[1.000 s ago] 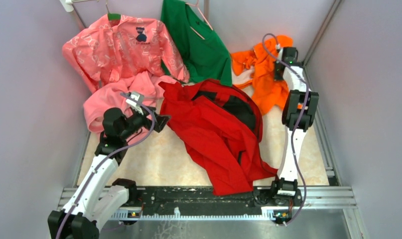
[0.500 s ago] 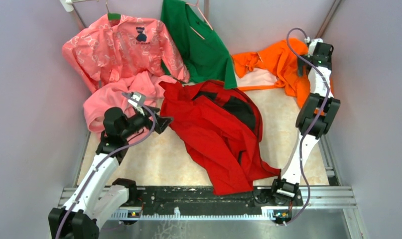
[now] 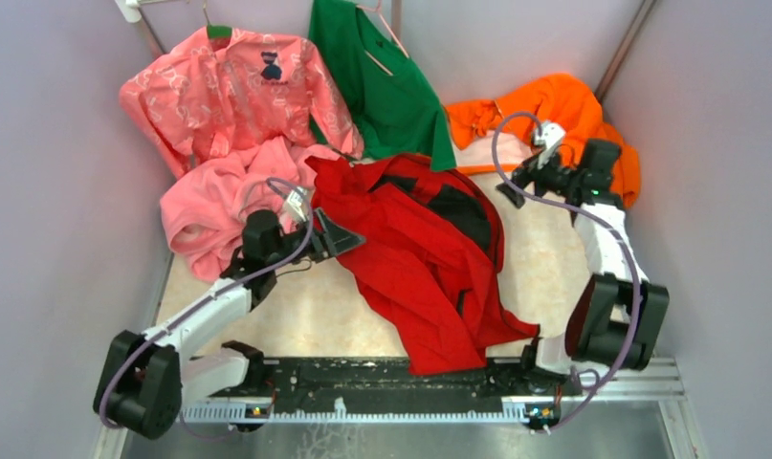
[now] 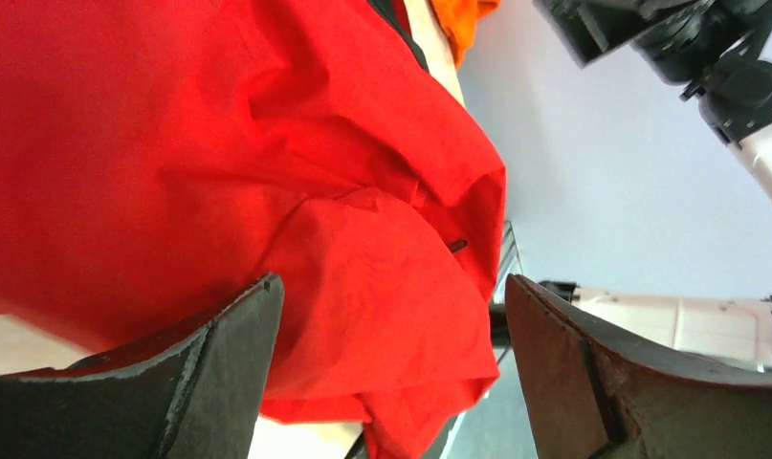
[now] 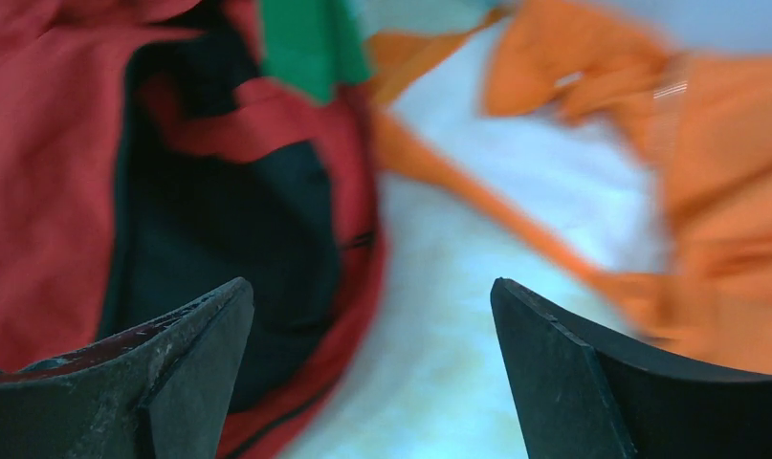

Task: Zip up the jacket
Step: Move the jacket to the corner of the board, then flatten out the jacket at the center of the board.

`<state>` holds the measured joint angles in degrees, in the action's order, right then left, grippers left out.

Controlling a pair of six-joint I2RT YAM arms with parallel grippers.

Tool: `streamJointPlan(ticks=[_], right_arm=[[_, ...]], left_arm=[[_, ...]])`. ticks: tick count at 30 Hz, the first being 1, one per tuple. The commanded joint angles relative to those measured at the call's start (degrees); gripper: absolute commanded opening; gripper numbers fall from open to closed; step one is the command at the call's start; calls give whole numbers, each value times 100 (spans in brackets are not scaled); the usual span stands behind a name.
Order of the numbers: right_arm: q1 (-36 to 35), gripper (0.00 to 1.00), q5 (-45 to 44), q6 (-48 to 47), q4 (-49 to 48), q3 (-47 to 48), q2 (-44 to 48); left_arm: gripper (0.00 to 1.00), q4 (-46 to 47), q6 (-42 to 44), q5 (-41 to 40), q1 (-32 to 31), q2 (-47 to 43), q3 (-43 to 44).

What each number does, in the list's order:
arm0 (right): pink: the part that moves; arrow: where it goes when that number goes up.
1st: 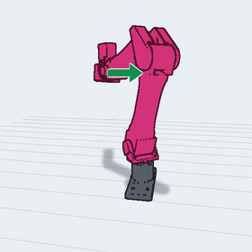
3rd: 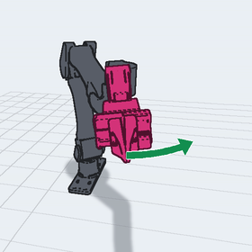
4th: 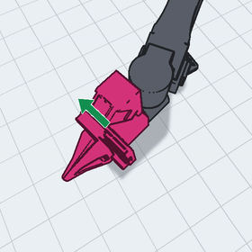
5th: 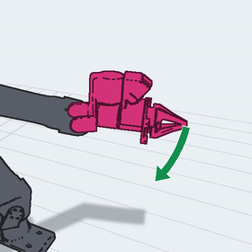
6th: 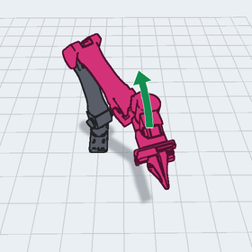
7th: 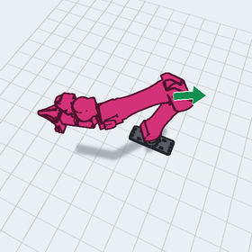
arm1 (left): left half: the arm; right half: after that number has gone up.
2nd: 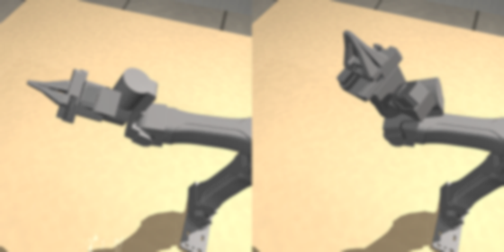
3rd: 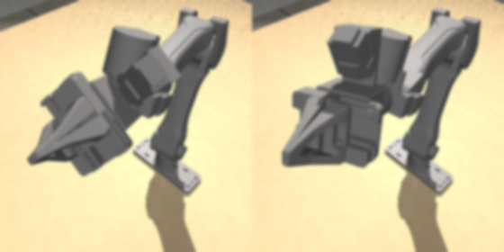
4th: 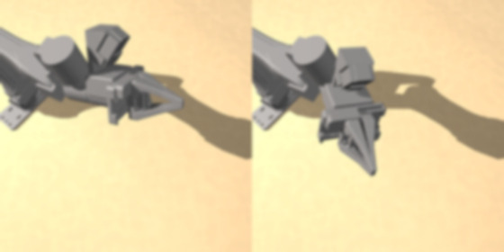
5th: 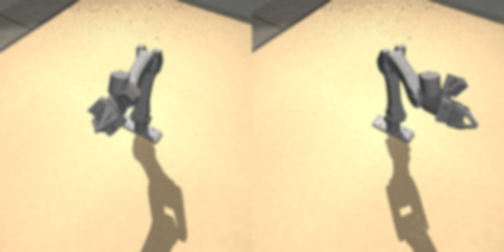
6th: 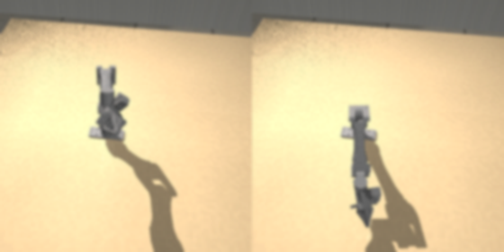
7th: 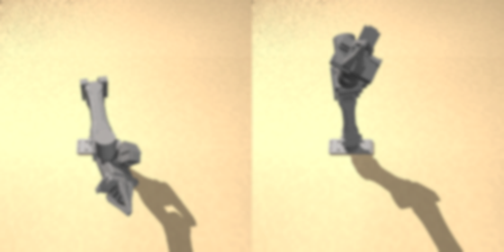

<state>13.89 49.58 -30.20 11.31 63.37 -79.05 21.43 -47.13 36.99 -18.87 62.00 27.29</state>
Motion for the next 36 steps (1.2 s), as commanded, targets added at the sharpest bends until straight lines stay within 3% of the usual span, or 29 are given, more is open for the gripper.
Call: streamJointPlan(ticks=[1,4,10,14,17,21,22,24,28,36], right_arm=[[-448,94,788,449,-715,-500,-537],[-692,94,-116,607,-159,-49,-1128],[-944,87,-1379,734,634,545,-2231],[-1163,79,-1370,683,778,510,-2562],[-1260,66,-1127,672,999,634,-2605],[-1258,39,-754,870,1016,632,-2256],[-1264,26,-707,985,965,593,-2128],[-1260,12,-538,1212,830,458,-1823],[-1271,0,-46,1754,389,14,-1026],[-1550,0,699,2763,-650,-1140,590]], left_arm=[[95,-458,-760,-2121,-1019,15,165],[98,-1226,-1130,-2701,-1213,500,525],[98,-1738,-1186,-2746,-1231,1647,1124],[95,-1818,-887,-2924,-1224,2183,1428],[83,-1986,-571,-3093,-1125,2560,1770],[48,-1959,-232,-3189,-655,2997,2078],[37,-1948,-199,-3205,-483,3131,2138],[22,-1896,-217,-2961,-63,3345,2298],[15,-1884,-124,-2813,502,3651,2913],[14,-2489,904,-2878,768,4429,5276]])
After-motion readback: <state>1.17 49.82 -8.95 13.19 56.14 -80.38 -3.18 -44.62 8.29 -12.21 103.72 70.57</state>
